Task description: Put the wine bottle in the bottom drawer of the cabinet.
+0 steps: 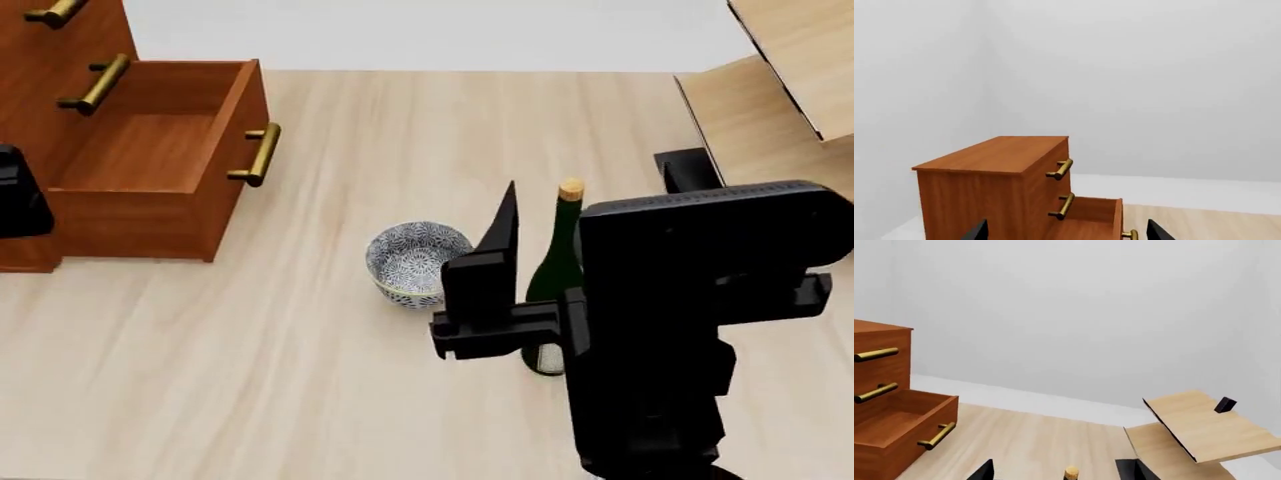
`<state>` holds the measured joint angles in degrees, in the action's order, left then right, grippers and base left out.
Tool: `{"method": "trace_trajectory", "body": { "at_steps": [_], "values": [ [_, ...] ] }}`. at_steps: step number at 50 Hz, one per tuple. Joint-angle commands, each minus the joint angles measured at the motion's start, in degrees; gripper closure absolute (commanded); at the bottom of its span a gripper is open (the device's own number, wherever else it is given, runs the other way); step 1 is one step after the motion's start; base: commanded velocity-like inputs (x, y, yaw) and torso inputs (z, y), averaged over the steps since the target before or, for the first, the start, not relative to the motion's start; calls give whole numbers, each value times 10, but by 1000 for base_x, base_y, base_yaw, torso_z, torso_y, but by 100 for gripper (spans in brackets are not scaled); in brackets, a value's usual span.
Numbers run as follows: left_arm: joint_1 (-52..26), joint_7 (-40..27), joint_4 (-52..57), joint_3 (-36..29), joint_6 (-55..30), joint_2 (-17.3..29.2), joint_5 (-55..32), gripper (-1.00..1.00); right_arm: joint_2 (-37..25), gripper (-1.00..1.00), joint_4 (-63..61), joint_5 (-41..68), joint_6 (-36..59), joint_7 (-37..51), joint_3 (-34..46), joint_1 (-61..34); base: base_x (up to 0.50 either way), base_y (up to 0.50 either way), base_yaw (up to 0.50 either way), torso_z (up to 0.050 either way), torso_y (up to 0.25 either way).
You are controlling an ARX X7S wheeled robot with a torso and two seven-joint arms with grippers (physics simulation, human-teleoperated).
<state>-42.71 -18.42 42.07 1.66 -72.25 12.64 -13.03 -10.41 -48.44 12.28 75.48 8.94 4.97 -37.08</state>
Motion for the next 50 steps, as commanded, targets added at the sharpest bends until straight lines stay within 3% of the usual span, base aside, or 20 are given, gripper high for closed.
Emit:
{"method": "trace_trajectory", "body": {
  "at_steps": [1, 21, 22, 28, 31, 34, 48, 50],
  "values": [
    [11, 9, -84, 48, 93, 59, 26, -100, 0, -100, -13, 7, 15, 1, -9, -16, 0, 0, 0, 0, 0],
    [14, -52, -161, 173, 202, 93, 78, -100, 2, -100, -16, 22, 26, -2, -16, -42, 0, 0, 0, 0, 0],
    [5, -59, -164, 203, 192, 86, 72, -100, 2, -100, -14, 22, 23, -1, -14, -44, 0, 0, 0, 0, 0],
    [-28, -91, -190, 237, 208, 101, 89, -100, 3, -100, -9, 24, 19, 0, -7, -46, 0, 0, 0, 0, 0],
    [-9, -105, -215, 260, 267, 94, 99, -100, 3, -100, -6, 23, 14, 3, -5, -43, 0, 0, 0, 0, 0],
    [-48, -128, -229, 266, 267, 118, 117, -100, 2, -100, -3, 24, 13, 3, -3, -45, 0, 0, 0, 0, 0],
    [-46, -185, -243, 346, 353, 97, 130, -100, 1, -100, -2, 27, 10, 10, 1, -48, 0, 0, 0, 0, 0],
    [-69, -197, -237, 344, 326, 107, 138, -100, 3, -100, -7, 30, 16, 10, -2, -52, 0, 0, 0, 0, 0]
  ]
}}
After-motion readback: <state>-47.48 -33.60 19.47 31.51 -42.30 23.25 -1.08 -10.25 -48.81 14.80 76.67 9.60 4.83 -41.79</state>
